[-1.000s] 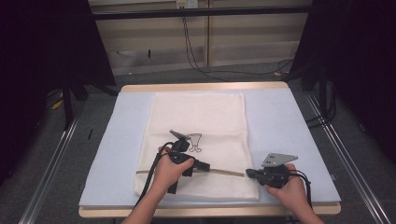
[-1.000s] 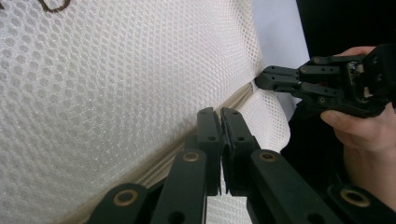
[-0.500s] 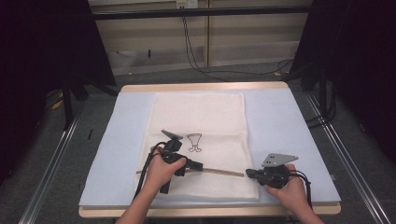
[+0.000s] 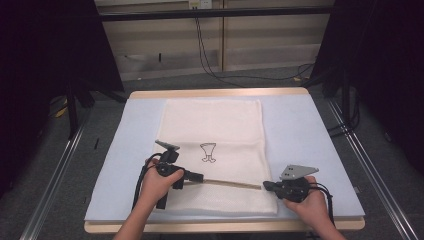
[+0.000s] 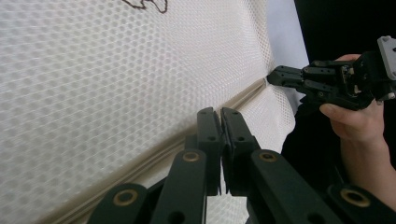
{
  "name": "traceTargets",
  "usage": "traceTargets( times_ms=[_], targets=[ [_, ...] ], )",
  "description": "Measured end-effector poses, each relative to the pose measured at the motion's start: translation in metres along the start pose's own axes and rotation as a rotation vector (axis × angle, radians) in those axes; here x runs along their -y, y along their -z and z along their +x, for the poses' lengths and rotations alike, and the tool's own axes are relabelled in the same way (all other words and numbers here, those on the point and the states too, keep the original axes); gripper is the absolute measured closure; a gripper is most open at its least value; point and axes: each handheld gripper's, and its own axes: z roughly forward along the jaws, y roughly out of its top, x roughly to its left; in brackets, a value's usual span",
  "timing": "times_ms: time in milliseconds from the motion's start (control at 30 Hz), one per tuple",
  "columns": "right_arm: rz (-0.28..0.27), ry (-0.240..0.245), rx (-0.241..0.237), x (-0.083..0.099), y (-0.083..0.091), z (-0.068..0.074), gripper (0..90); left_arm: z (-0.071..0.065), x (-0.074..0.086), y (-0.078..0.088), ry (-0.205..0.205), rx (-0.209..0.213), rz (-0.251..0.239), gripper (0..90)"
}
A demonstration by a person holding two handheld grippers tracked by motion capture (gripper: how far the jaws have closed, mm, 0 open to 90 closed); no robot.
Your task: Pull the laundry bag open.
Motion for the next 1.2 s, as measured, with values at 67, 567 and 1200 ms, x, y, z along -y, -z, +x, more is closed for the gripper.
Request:
traceTargets(
  times_ms=[67, 567, 1200],
  targets=[
    [0.002, 0.009, 0.003, 0.000, 0.000, 0.001, 90.0, 0.003, 0.001, 0.002, 0.015, 0.010, -0.004, 87.5],
    [0.010, 0.015, 0.006, -0.001, 0.000, 0.001, 90.0, 0.010, 0.009, 0.013, 0.028, -0.002, -0.037, 87.4],
    [0.020, 0.020, 0.013, -0.003, 0.000, 0.002, 90.0, 0.025, 0.018, 0.042, 0.072, -0.009, -0.090, 87.4]
  ],
)
